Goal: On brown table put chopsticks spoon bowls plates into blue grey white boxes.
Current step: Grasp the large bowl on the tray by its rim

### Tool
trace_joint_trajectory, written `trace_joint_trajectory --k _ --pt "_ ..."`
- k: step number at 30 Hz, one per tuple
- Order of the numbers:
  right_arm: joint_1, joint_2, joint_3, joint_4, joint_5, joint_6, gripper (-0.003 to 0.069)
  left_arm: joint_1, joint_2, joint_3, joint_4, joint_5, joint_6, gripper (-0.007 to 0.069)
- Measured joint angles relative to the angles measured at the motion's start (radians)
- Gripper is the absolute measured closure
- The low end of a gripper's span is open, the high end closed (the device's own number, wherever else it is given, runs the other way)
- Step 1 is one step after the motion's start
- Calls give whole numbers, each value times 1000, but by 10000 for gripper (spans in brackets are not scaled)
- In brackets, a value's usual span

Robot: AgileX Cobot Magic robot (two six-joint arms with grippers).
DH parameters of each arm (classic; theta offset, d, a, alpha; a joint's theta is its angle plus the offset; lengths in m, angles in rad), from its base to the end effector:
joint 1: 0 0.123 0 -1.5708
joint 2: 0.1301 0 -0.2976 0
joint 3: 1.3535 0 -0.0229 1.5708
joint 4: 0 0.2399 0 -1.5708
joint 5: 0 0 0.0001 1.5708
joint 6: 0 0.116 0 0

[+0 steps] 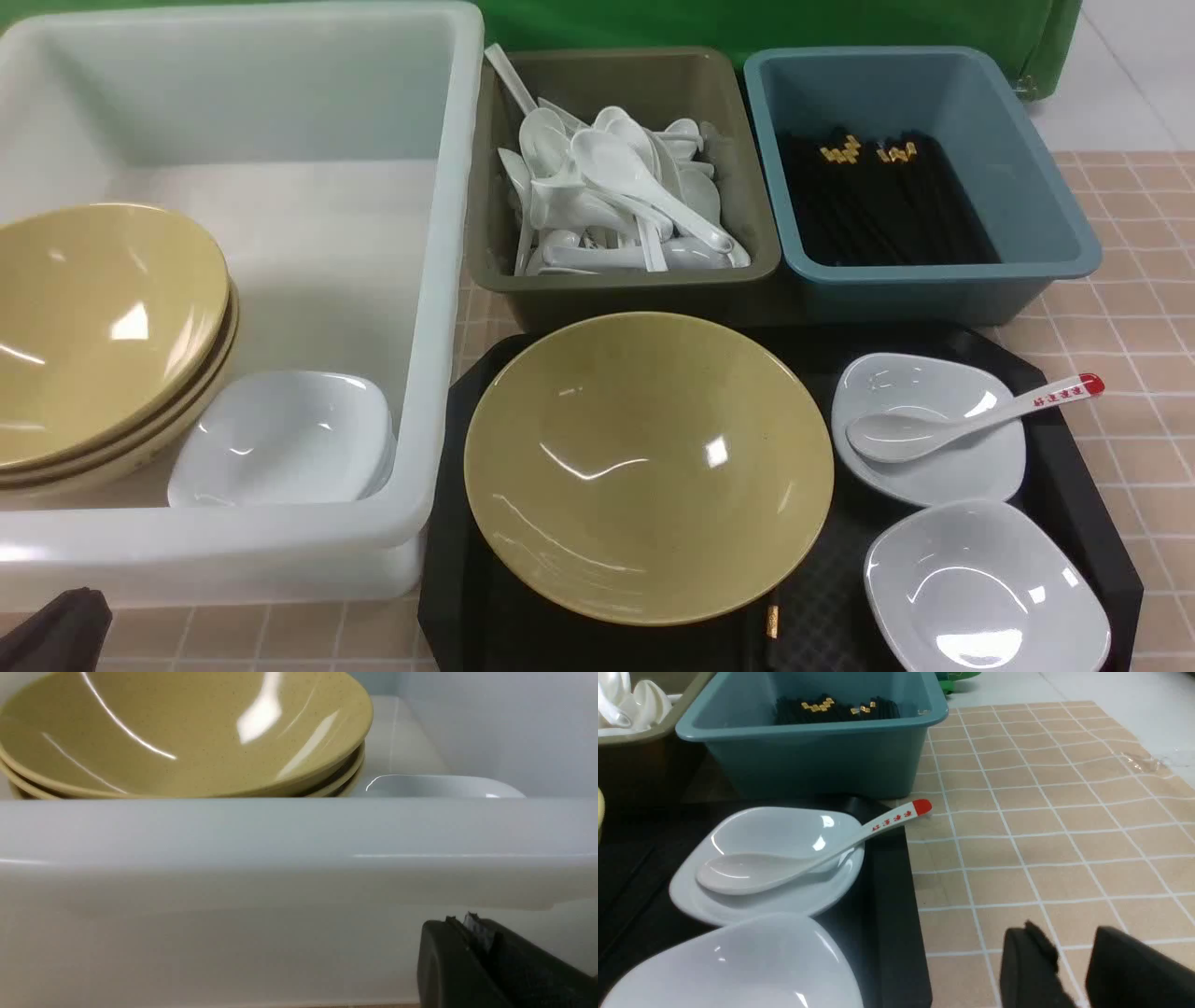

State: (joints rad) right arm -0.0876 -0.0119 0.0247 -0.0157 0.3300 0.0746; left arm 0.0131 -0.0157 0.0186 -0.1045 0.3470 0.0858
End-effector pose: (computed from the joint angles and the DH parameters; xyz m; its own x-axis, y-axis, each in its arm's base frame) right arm 0.0540 -0.0053 0.1693 -0.2459 0.0815 -0.9659 0.1073 0.9926 0.0565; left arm 0.0535 -0.0034 0.1700 -0.2582 -0.0159 -0.9660 0.0180 0.9996 -0.0212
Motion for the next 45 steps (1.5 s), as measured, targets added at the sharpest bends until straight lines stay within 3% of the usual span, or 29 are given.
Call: trace_joint_trajectory --k 36,39,45 --pt "0 0 0 0 -2 0 422 0 0 1 0 -2 0 620" --pt "0 0 0 -9 -6 -15 422 0 0 4 0 -24 0 620" --pt "0 0 4 -26 -200 -37 422 0 0 7 0 -246 0 620"
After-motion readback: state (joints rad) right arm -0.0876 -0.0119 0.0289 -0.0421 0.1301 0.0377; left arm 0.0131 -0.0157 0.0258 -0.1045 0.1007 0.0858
